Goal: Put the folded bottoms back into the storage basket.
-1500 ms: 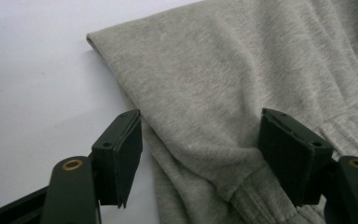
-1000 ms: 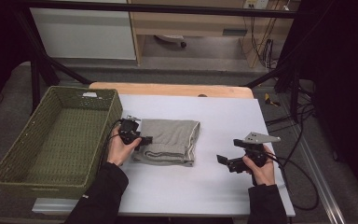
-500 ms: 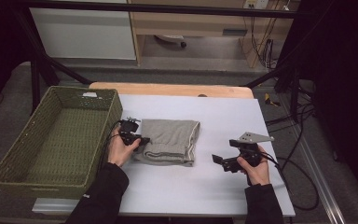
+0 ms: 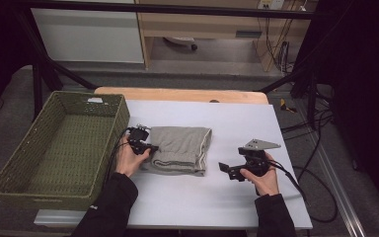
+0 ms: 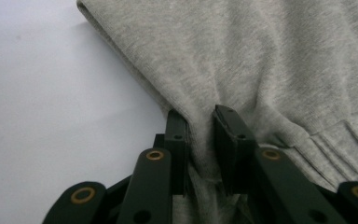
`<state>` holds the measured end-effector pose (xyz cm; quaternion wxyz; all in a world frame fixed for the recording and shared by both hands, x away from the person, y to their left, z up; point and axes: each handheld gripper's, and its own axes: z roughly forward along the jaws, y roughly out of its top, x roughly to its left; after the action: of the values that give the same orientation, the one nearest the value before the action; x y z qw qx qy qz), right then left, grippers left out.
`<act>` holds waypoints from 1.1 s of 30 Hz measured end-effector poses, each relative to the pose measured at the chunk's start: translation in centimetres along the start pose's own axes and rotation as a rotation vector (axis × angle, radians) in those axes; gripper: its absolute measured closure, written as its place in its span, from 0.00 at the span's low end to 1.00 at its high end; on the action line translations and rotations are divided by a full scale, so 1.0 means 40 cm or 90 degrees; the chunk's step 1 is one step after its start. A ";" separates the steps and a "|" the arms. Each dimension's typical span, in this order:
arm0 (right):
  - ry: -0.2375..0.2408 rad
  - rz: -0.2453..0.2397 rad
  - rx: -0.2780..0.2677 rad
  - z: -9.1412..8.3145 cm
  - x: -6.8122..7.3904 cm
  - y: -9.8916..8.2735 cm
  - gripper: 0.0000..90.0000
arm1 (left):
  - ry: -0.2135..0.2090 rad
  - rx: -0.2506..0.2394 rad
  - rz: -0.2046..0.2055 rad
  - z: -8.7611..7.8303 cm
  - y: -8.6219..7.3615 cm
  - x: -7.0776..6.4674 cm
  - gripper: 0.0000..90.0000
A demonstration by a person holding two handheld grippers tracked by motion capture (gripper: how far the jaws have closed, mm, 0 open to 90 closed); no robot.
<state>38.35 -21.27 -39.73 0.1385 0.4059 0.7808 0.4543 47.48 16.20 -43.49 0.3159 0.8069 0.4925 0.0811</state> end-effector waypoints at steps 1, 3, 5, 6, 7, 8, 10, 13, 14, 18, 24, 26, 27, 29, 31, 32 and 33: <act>-0.003 -0.002 0.001 0.003 0.001 0.001 0.01 | 0.002 0.001 0.004 0.000 0.000 -0.001 0.84; -0.010 -0.003 0.003 0.010 0.005 0.004 0.01 | 0.005 -0.001 0.008 0.001 0.000 -0.003 0.84; -0.016 -0.002 0.005 0.019 0.010 0.009 0.01 | 0.005 0.000 0.014 0.001 -0.001 -0.003 0.84; -0.020 0.001 0.007 0.023 0.012 0.012 0.01 | 0.005 -0.001 0.018 0.001 -0.001 -0.003 0.84; -0.022 0.002 0.006 0.028 0.013 0.015 0.01 | 0.006 -0.002 0.022 0.002 -0.001 -0.003 0.83; -0.026 0.004 0.008 0.033 0.014 0.018 0.01 | 0.007 -0.002 0.025 0.002 -0.001 -0.004 0.83; -0.036 0.007 0.011 0.045 0.017 0.027 0.01 | 0.013 -0.004 0.032 0.003 -0.001 -0.007 0.83; -0.041 0.017 0.012 0.065 0.023 0.038 0.01 | 0.019 -0.004 0.042 0.003 -0.002 -0.012 0.83; -0.045 0.016 0.015 0.072 0.024 0.041 0.01 | 0.019 -0.004 0.043 0.004 -0.002 -0.012 0.83; -0.053 0.016 0.023 0.096 0.028 0.047 0.01 | 0.013 -0.005 0.040 0.004 -0.003 -0.008 0.84; -0.064 0.035 0.026 0.129 0.027 0.052 0.01 | 0.008 -0.003 0.039 0.004 -0.002 -0.006 0.84; -0.066 0.043 0.028 0.139 0.025 0.053 0.01 | 0.006 -0.004 0.038 0.004 -0.002 -0.004 0.84; -0.068 0.045 0.029 0.143 0.024 0.054 0.01 | 0.006 -0.004 0.039 0.004 -0.002 -0.004 0.84; -0.074 0.044 0.029 0.151 0.022 0.057 0.01 | 0.005 -0.004 0.039 0.004 -0.001 -0.004 0.84; -0.077 0.046 0.031 0.160 0.021 0.061 0.01 | 0.005 -0.003 0.040 0.004 -0.001 -0.004 0.84; -0.078 0.045 0.033 0.164 0.021 0.063 0.01 | 0.005 -0.003 0.041 0.004 -0.001 -0.004 0.84; -0.079 0.045 0.033 0.170 0.021 0.065 0.01 | 0.005 -0.003 0.041 0.004 -0.001 -0.004 0.84</act>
<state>43.12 -15.93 -41.20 0.1600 0.4641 0.7673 0.4127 47.44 16.01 -43.63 0.3132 0.8215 0.4668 0.0954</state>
